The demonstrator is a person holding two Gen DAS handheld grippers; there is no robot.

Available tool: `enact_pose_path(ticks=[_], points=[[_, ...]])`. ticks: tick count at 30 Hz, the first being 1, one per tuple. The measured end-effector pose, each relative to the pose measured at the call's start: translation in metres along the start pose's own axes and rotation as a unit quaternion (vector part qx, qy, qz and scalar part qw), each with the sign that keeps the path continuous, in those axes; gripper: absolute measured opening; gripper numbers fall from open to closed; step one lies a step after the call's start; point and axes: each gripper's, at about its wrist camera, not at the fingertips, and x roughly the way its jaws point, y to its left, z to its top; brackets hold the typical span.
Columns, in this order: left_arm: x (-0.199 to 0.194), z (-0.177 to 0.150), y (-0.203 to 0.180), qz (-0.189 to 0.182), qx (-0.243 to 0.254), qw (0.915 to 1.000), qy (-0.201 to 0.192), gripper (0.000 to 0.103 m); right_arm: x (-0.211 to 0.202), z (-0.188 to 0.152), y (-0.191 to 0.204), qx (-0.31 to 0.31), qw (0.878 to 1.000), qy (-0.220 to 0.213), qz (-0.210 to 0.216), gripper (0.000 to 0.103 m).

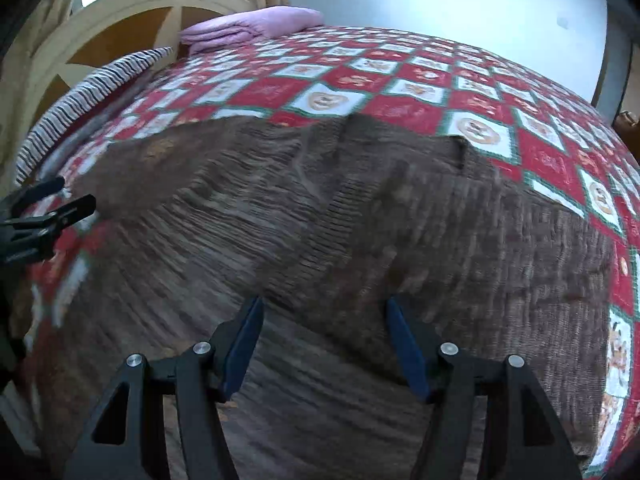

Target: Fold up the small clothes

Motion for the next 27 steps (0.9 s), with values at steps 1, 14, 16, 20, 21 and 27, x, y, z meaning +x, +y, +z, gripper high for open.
enact_pose_path(ticks=[1,14,16,20,21,27], points=[[0.003,-0.002,0.012,0.008,-0.011,0.9999,0.003,0.103,-0.002,0.004,-0.001,0.001,1.000,-0.014,-0.020,0.065],[0.040,-0.029,0.113,-0.012,-0.174,0.9821,0.072,0.103,0.012,-0.003,0.025,0.005,1.000,-0.026,0.015,0.065],[0.043,-0.030,0.119,-0.025,-0.201,0.9762,0.078,0.103,0.013,-0.011,0.027,-0.001,1.000,-0.026,0.000,0.065],[0.043,-0.027,0.123,-0.054,-0.237,0.9679,0.065,0.103,0.019,-0.015,0.036,-0.019,0.999,-0.029,-0.027,0.067],[0.044,-0.027,0.124,-0.057,-0.246,0.9655,0.063,0.102,0.020,-0.015,0.038,-0.026,0.999,-0.028,-0.033,0.069],[0.053,-0.020,0.122,-0.060,-0.276,0.9583,0.044,0.098,0.021,-0.015,0.034,-0.020,0.999,-0.032,-0.034,0.072]])
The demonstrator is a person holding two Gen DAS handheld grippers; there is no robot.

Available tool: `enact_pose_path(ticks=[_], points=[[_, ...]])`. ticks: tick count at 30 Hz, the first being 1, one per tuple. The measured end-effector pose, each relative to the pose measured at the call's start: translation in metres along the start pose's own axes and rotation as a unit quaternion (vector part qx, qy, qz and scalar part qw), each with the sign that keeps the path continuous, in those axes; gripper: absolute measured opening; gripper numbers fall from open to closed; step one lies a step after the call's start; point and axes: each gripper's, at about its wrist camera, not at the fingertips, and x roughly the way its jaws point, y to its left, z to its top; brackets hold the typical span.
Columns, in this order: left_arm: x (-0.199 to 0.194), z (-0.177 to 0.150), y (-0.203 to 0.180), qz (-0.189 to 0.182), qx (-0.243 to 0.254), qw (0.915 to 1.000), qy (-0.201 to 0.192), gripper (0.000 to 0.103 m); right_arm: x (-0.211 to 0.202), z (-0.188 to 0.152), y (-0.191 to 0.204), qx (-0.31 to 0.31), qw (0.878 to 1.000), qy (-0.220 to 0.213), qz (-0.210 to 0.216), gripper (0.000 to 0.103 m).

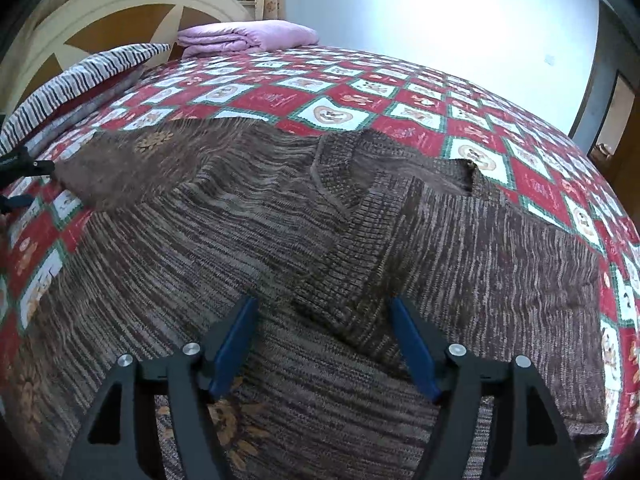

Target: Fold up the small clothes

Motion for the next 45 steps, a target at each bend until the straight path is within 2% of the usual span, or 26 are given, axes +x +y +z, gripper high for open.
enact_pose_path(ticks=[2,5,7,8,9,10,14,17,20,23,25,26,27,29,30,32,35,38,41,45], points=[[0.004,0.003,-0.002,0.007,0.000,0.9999,-0.009,0.094,0.000,-0.001,-0.001,0.003,1.000,-0.001,0.000,0.072],[0.008,0.006,-0.006,0.011,0.009,0.9997,-0.020,0.075,0.000,-0.001,0.003,-0.007,1.000,0.000,-0.014,0.074],[0.010,0.008,-0.009,0.006,0.015,0.9996,-0.022,0.045,0.001,-0.001,0.011,-0.022,0.999,0.003,-0.036,0.076],[0.012,0.010,-0.009,-0.002,0.016,0.9997,-0.019,0.037,0.001,-0.001,0.015,-0.033,0.998,0.003,-0.048,0.077],[0.014,0.011,-0.009,-0.012,0.014,0.9997,-0.013,0.022,0.001,-0.001,0.017,-0.038,0.998,0.001,-0.054,0.077],[0.015,0.012,-0.008,-0.016,0.013,0.9998,-0.007,0.014,0.001,-0.001,0.018,-0.040,0.998,0.000,-0.056,0.077],[0.015,0.016,-0.002,-0.033,-0.001,0.9994,0.001,0.013,-0.004,-0.002,0.007,-0.014,0.999,-0.007,-0.037,0.077],[0.016,0.014,-0.001,-0.037,-0.001,0.9993,0.001,0.013,-0.006,0.000,0.006,-0.007,0.999,0.006,-0.033,0.077],[0.016,0.014,-0.004,-0.035,0.004,0.9994,-0.002,0.013,-0.016,0.003,0.007,-0.010,0.999,-0.013,-0.040,0.077],[0.016,0.013,-0.005,-0.035,0.007,0.9994,-0.004,0.013,-0.019,0.014,-0.010,0.035,0.999,-0.028,-0.024,0.077],[0.016,0.013,-0.005,-0.037,0.009,0.9993,-0.004,0.013,-0.008,0.021,-0.024,0.066,0.997,-0.014,-0.026,0.077],[0.017,0.013,-0.005,-0.039,0.009,0.9992,-0.004,0.013,0.001,0.022,-0.030,0.078,0.996,0.002,-0.031,0.077],[0.017,0.014,-0.004,-0.042,0.010,0.9990,-0.003,0.013,0.015,0.022,-0.035,0.093,0.995,0.032,-0.016,0.078],[0.017,0.015,-0.002,-0.051,0.006,0.9987,-0.001,0.013,0.019,0.022,-0.023,0.070,0.997,0.028,-0.007,0.079],[0.017,0.016,-0.001,-0.055,0.003,0.9985,0.001,0.012,0.017,0.023,-0.014,0.051,0.998,0.027,0.013,0.079],[0.017,0.018,0.002,-0.062,0.000,0.9981,0.008,0.011,0.007,0.025,0.002,0.022,0.999,0.013,0.029,0.079],[0.013,0.020,0.005,-0.085,-0.012,0.9962,0.015,0.010,-0.009,0.022,-0.007,0.048,0.998,-0.009,0.031,0.079],[0.006,0.025,0.001,-0.098,-0.007,0.9951,0.013,0.010,-0.039,0.009,-0.037,0.092,0.994,-0.034,0.039,0.079],[0.001,0.030,-0.007,-0.107,-0.004,0.9942,0.012,0.010,-0.071,-0.009,-0.063,0.110,0.992,-0.054,0.040,0.079],[-0.010,0.038,-0.025,-0.113,0.005,0.9936,0.001,0.009,-0.114,-0.038,-0.110,0.146,0.985,-0.089,0.019,0.079]])
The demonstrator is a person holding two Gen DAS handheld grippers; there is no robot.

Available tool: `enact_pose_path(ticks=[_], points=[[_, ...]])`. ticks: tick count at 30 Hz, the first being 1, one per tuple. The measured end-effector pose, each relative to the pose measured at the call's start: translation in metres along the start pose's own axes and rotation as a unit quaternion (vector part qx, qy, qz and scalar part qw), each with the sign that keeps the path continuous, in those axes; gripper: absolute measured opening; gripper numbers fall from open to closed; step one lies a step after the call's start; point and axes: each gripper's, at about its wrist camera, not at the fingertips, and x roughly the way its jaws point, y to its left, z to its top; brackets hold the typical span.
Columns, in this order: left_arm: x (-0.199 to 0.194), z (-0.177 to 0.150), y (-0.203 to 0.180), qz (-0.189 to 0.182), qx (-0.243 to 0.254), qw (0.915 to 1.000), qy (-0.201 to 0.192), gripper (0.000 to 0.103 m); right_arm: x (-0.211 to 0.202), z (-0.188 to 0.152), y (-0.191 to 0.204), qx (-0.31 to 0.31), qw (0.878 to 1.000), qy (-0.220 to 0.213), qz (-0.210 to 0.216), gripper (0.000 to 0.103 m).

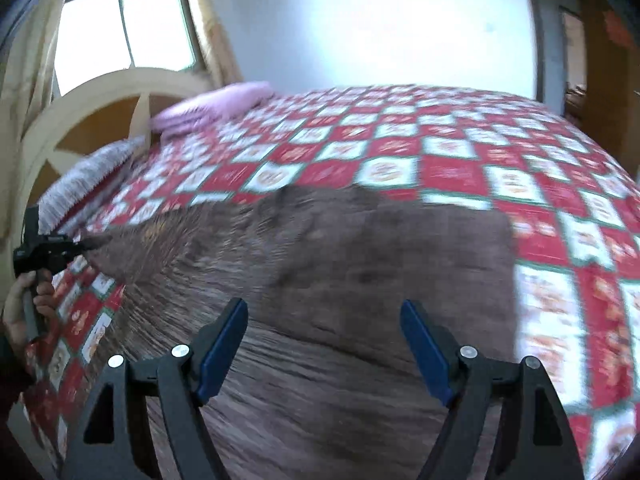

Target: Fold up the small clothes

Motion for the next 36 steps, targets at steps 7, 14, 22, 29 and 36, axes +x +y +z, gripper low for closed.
enact_pose_path(ticks=[7,14,22,29,36], points=[[-0.016,0.002,-0.053,-0.017,0.027,0.9993,-0.020,0.009,-0.033,-0.028,-0.069,0.062,0.996,-0.042,-0.055,0.079],[-0.040,-0.009,-0.151,-0.068,0.086,0.9930,-0.044,0.009,-0.030,-0.044,-0.117,0.170,0.982,-0.041,-0.072,0.079],[-0.032,-0.087,-0.282,-0.123,0.198,0.9716,-0.040,0.009,-0.022,-0.054,-0.127,0.203,0.976,-0.022,-0.073,0.079],[0.032,-0.227,-0.340,-0.060,0.358,0.9311,0.038,0.035,-0.016,-0.056,-0.131,0.211,0.976,-0.010,-0.058,0.080],[-0.010,-0.245,-0.314,-0.074,0.449,0.8906,-0.003,0.063,-0.013,-0.055,-0.132,0.211,0.976,-0.007,-0.054,0.082]])
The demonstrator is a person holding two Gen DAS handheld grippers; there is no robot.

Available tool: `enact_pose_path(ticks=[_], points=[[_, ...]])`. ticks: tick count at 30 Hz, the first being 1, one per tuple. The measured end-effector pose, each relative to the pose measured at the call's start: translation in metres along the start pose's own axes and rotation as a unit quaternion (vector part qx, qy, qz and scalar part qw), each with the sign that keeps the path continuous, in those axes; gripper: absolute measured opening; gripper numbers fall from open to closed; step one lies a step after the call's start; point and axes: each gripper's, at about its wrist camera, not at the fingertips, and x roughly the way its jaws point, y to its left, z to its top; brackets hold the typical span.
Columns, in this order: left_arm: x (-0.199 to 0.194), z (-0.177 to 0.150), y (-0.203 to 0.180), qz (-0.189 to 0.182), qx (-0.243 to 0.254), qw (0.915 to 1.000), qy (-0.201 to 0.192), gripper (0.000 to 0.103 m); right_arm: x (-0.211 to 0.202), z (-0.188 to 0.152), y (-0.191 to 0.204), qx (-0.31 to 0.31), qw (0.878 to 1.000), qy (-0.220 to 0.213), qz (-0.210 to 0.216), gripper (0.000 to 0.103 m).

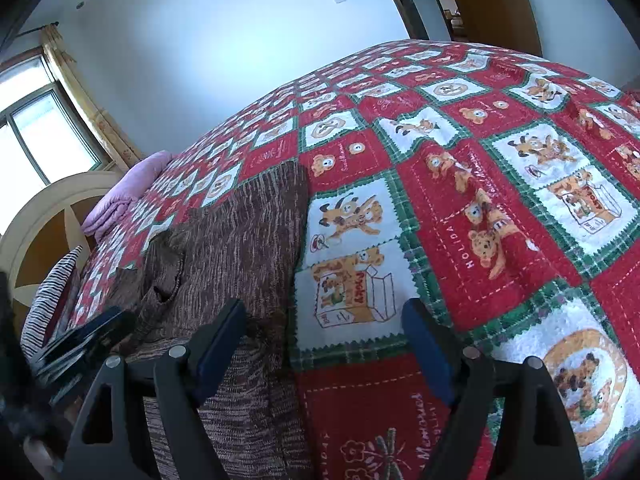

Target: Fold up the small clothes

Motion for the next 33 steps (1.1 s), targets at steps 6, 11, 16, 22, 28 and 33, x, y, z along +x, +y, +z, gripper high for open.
enact_pose_path(ticks=[6,11,16,22,28,33], points=[[0.016,-0.006,0.099,0.208,0.031,0.9775,-0.010,0.080,0.001,-0.001,0.001,-0.003,1.000,0.000,-0.002,0.083],[0.063,-0.017,0.150,0.216,0.012,0.9729,0.082,0.079,0.005,-0.002,0.009,-0.024,0.999,0.002,-0.028,0.083],[0.071,-0.026,0.160,0.251,0.001,0.9602,0.123,0.100,0.004,-0.002,0.007,-0.019,1.000,0.000,-0.020,0.083],[0.048,-0.052,0.204,0.294,-0.084,0.9450,0.117,0.102,-0.007,-0.003,0.005,-0.013,1.000,-0.026,0.004,0.083],[0.033,-0.053,0.229,0.277,-0.133,0.9461,0.103,0.093,0.000,-0.003,0.009,-0.024,1.000,-0.009,-0.002,0.083],[0.029,-0.017,0.201,0.223,-0.105,0.9677,0.051,0.101,0.002,-0.004,0.009,-0.023,1.000,-0.007,-0.007,0.083]])
